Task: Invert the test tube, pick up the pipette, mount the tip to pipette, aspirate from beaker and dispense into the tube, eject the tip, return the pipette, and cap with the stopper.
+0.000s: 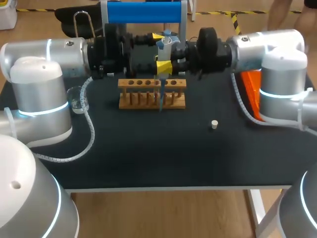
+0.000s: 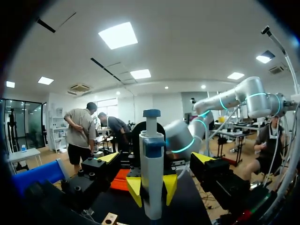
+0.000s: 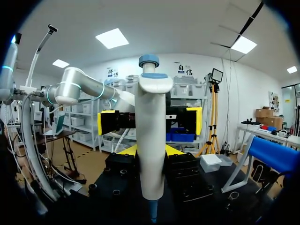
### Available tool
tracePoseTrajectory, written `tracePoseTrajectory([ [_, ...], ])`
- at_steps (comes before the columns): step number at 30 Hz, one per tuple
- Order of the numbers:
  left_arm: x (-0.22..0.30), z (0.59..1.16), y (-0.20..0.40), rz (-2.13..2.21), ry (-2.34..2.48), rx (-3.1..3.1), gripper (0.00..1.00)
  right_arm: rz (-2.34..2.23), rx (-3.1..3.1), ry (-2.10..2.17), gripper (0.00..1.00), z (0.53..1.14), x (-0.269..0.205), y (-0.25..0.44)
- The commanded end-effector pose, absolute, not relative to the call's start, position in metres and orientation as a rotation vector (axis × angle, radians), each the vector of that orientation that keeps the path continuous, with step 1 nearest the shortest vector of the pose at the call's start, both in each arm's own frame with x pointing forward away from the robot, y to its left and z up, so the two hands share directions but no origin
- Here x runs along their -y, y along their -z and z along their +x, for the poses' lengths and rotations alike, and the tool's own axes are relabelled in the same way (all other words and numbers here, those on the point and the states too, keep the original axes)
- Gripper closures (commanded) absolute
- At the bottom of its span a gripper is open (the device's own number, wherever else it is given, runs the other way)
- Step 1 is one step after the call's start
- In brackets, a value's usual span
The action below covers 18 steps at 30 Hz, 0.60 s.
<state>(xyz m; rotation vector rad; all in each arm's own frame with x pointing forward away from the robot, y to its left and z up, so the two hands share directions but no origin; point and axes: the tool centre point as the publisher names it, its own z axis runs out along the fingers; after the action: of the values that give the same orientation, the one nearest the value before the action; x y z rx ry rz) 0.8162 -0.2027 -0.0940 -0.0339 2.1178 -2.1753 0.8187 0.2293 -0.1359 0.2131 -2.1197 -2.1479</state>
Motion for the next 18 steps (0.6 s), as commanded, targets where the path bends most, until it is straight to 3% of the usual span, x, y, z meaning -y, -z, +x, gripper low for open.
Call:
tracePoseTrajectory([
  [1,0.203,0.815,0.094,-0.037,2.175,-2.113,0.00,0.239,2.110,2.129,1.00,0.827,-0.216,0.133],
  [18,0.203,0.815,0.094,-0.037,2.175,-2.113,0.00,0.262,2.162,2.091,1.00,0.865,-0.136,0.132],
])
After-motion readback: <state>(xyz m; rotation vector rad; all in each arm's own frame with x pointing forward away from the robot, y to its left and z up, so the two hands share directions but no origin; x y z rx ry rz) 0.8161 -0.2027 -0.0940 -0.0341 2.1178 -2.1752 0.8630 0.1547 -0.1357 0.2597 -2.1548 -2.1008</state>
